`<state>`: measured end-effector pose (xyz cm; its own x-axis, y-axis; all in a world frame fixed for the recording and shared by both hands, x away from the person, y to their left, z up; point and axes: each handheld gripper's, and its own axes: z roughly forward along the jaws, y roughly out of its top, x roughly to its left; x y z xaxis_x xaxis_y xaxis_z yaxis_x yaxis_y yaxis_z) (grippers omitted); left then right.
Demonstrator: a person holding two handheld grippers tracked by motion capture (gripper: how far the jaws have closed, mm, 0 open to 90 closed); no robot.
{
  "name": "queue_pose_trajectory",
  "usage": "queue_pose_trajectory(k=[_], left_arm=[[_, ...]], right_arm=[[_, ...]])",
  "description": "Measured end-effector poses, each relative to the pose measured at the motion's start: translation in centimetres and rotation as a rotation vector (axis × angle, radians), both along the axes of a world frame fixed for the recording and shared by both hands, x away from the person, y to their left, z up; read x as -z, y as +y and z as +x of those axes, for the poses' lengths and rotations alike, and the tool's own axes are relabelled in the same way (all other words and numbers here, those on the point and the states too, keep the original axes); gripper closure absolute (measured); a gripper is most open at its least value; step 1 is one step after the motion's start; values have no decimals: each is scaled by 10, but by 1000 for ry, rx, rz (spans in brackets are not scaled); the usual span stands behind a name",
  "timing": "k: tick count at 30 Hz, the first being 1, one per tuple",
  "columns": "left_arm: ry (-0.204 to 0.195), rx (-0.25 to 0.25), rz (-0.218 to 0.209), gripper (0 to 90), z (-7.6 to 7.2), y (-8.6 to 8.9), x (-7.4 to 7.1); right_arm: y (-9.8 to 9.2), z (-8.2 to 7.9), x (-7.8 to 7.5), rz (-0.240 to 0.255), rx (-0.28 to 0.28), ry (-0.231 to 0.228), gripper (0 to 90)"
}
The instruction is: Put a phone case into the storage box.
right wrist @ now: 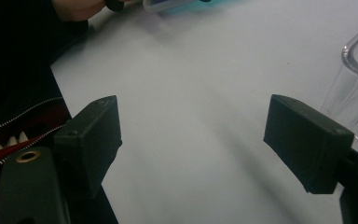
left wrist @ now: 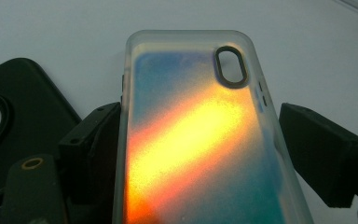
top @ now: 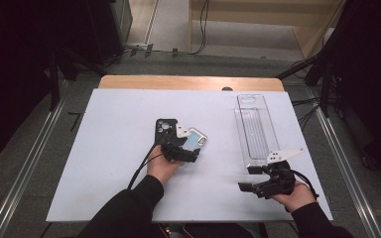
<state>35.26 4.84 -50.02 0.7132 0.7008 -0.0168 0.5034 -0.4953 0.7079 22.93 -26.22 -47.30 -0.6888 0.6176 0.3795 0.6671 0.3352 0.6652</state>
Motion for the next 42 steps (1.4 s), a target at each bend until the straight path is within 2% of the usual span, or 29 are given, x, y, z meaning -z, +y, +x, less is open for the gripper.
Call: queue_pose_trajectory(k=[1,6,10,17,22,28,37,42], left_arm=[[-2,2,2,164,0,1,-2],[-7,14,-40,164,-2,2,-16],[9,14,-126,164,-4,5,-29],[0,21,-156,164,-11,10,-45],[-7,25,-163,164,-18,14,-53],[-24,7,-180,164,-27,18,-56],[-25,-17,-194,163,-43,21,-50],[-47,-32,-200,163,-53,20,-46]], right_arm=[[0,0,0,0,0,1,170],[0,0,0,3,0,-3,170],[0,0,-1,3,1,-6,170],[1,0,-2,6,0,-12,170],[3,0,-3,2,3,-13,170],[5,1,-5,25,32,-10,169],[12,0,-13,49,47,-28,170],[15,1,-17,62,69,-34,174]])
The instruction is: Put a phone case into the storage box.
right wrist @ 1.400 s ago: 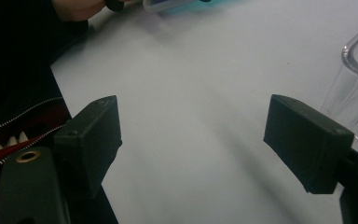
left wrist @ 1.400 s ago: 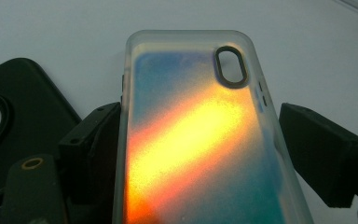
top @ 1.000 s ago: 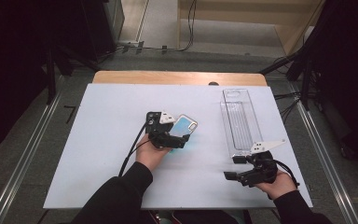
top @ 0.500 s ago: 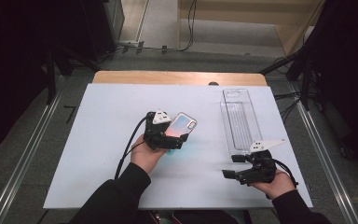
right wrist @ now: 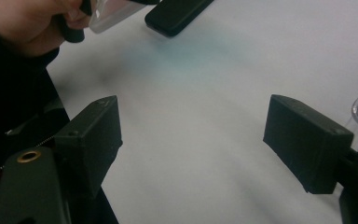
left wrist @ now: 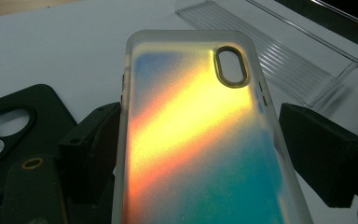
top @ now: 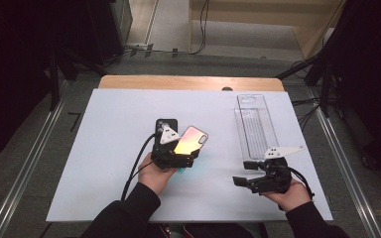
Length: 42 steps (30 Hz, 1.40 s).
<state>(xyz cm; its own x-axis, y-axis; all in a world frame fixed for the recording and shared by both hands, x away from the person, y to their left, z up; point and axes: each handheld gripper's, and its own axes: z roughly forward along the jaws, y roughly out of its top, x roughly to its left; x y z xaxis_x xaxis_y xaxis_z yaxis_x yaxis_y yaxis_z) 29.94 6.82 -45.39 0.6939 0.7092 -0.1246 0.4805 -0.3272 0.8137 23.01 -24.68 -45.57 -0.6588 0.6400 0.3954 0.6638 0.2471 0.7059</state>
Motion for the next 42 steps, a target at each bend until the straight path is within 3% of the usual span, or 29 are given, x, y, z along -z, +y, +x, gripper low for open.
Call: queue_pose_trajectory(k=[7,12,17,25,28,42], left_arm=[[-29,-15,-43,164,-14,-1,9],[-95,-37,-58,163,-26,-3,11],[-125,-63,-77,163,-33,-4,14],[-152,-105,-102,163,-42,-1,15],[-144,-122,-122,163,-42,1,17],[-188,-139,-123,163,-47,-2,23]], right_arm=[[3,1,-7,25,41,-4,181],[11,1,-14,23,50,-24,184],[18,4,-18,32,61,-27,187],[27,12,-27,82,80,-10,195],[33,15,-30,82,74,-16,196],[49,39,-34,97,127,21,202]])
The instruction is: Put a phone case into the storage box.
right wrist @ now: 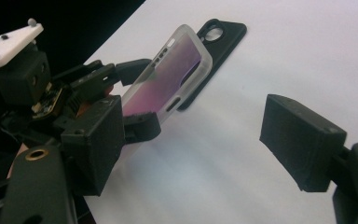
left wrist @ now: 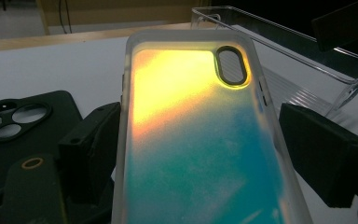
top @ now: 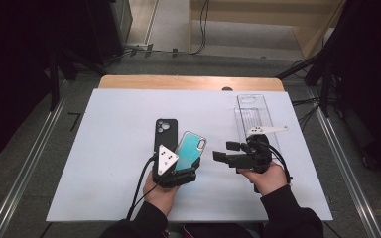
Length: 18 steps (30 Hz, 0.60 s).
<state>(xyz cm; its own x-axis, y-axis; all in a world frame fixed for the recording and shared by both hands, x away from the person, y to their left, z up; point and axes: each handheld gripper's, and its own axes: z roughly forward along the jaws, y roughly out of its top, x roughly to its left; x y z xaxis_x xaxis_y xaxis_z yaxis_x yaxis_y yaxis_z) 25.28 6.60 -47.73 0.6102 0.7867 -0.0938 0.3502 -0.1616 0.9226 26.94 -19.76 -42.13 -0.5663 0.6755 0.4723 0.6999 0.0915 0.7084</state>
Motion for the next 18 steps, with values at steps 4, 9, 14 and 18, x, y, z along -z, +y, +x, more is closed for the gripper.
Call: queue_pose_trajectory(k=[4,9,14,18], left_arm=[[14,-9,-23,163,-1,0,1],[5,-12,-27,163,-2,0,1],[-5,-19,-22,162,-3,-1,2],[-14,-21,-28,162,-5,-2,2]], right_arm=[[4,6,0,6,15,11,207],[12,12,0,-22,20,7,210],[17,19,2,-5,22,20,216],[21,24,3,9,30,34,224]])
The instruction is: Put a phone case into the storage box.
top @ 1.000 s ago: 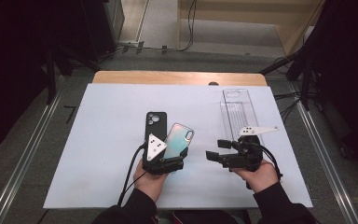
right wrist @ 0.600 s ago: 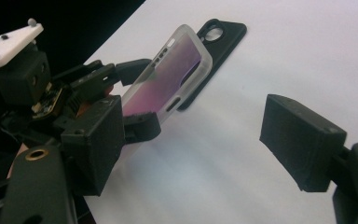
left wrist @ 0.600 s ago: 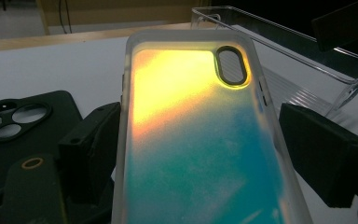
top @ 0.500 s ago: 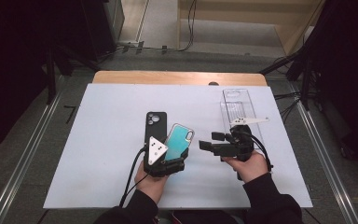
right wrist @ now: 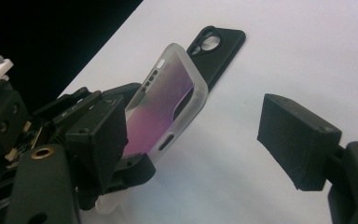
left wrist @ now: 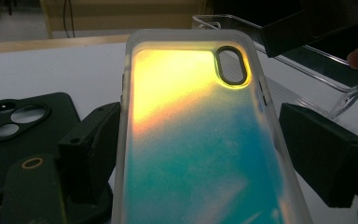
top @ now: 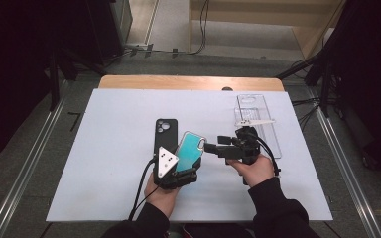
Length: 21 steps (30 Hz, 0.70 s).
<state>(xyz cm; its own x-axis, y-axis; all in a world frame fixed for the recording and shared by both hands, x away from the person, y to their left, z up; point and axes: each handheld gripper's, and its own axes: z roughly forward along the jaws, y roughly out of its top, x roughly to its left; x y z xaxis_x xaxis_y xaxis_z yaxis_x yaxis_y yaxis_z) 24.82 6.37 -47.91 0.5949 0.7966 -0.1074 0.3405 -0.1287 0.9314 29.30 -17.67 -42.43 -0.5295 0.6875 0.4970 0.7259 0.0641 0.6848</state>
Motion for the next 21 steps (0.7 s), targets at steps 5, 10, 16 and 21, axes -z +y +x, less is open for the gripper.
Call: queue_pose_trajectory(k=[5,10,16,21], left_arm=[[-1,0,-5,163,-1,-1,0],[-8,-4,-8,162,-2,-1,-1],[-25,-6,-4,162,-6,-5,0],[-11,-1,-10,162,-6,-5,1]], right_arm=[[6,6,1,14,-3,24,249],[12,12,5,20,-9,51,275],[21,16,9,24,-17,91,350],[27,18,11,28,-20,116,473]])
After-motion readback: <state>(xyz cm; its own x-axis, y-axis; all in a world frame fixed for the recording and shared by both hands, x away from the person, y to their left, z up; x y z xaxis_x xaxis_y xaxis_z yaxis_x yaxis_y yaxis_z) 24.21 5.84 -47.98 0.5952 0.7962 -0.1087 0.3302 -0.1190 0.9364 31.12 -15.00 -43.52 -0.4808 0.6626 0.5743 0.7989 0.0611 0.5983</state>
